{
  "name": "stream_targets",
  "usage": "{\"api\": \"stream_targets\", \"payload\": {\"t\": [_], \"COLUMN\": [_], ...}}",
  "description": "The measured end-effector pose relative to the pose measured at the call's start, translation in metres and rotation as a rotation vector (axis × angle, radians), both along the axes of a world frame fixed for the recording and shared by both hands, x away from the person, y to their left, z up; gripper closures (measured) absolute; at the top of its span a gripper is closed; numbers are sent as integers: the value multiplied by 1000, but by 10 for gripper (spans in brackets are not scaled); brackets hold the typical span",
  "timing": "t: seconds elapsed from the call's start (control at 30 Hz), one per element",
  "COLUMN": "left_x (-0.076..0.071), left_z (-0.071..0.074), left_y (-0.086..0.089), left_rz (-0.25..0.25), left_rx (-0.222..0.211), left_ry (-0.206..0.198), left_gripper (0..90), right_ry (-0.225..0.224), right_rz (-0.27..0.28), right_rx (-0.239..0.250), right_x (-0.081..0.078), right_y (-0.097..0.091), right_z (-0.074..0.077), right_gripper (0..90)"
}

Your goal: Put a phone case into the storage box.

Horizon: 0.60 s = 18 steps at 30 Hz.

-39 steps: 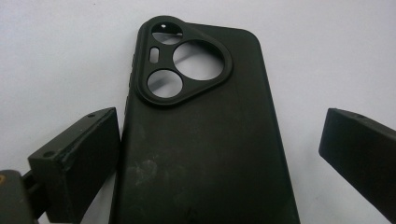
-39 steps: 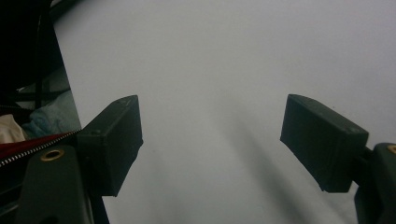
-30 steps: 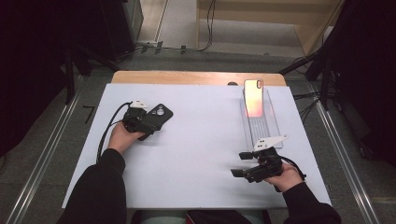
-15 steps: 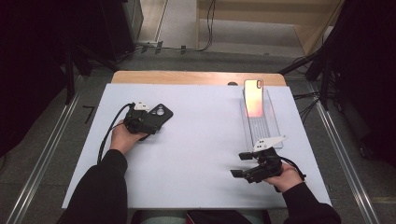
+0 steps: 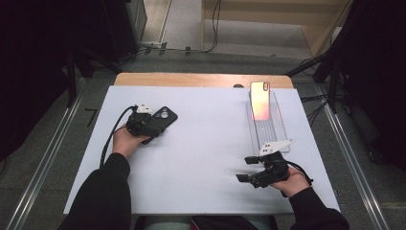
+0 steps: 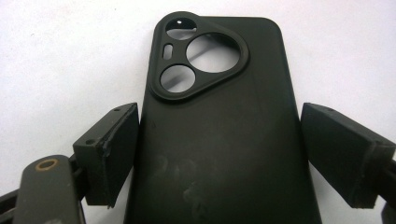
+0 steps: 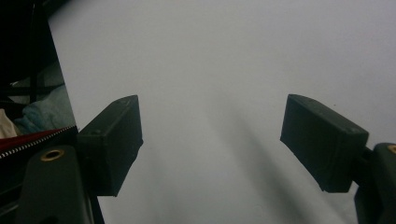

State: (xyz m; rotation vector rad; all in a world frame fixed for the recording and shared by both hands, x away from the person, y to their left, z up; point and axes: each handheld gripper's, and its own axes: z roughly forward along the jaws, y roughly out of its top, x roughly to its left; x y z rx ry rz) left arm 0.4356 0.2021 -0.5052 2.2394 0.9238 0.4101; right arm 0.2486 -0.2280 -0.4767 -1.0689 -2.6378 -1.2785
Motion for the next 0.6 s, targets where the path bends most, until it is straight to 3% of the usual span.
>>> {"api": "stream_targets", "payload": {"t": [0.1,0.27,0.6], "left_x": [1,-2,-18], "left_z": [3,20,51], "left_y": [2,3,-5], "left_rz": [4,15,-27], "left_rx": [-27,-89,-133], "left_ry": [11,0,13], "left_gripper": [151,152,151], "right_ry": [0,-4,-22], "right_rz": [-3,-2,-6], "right_rx": [2,3,2], "right_x": [0,0,0], "right_y": [-1,-1,-1], "right_z": [0,1,2], "right_gripper": [188,188,188]}}
